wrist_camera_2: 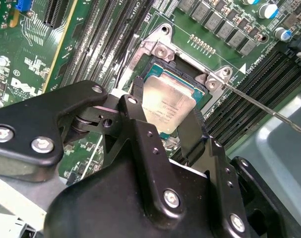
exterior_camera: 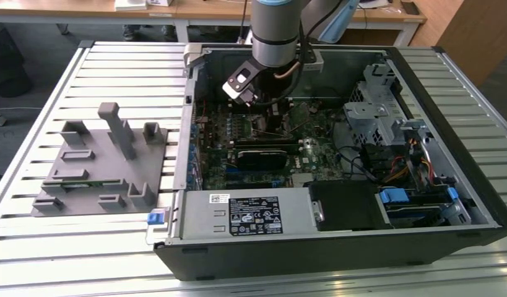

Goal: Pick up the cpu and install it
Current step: 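Place the cpu into insertion slot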

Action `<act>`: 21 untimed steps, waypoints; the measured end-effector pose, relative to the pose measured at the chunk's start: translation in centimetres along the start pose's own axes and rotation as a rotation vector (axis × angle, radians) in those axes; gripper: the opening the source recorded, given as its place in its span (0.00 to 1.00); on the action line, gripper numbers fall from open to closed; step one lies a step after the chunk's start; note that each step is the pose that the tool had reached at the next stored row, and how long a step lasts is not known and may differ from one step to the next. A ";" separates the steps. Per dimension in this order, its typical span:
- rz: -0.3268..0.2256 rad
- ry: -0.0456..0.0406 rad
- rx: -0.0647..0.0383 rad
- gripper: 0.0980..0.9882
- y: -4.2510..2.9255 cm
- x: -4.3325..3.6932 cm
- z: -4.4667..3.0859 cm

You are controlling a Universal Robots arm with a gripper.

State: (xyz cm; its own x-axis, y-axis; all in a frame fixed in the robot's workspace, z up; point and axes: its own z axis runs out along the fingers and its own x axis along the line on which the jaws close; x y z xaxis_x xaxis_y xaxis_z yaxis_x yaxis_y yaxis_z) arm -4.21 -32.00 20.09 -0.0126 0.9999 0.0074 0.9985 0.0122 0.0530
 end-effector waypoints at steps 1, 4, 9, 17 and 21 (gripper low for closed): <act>0.000 -0.0001 0.000 0.48 0.00 0.01 0.02; 0.000 0.0001 0.001 0.48 0.02 0.01 0.12; 0.000 0.0001 0.001 0.48 0.04 0.01 0.28; 0.000 0.0001 0.002 0.48 0.06 0.01 0.43; 0.000 0.0001 0.002 0.48 0.05 0.01 0.45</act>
State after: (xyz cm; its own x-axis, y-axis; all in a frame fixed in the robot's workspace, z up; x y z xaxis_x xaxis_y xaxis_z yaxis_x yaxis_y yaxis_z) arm -4.14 -31.98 19.64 -0.0127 0.9999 0.0074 0.9986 0.0123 0.0512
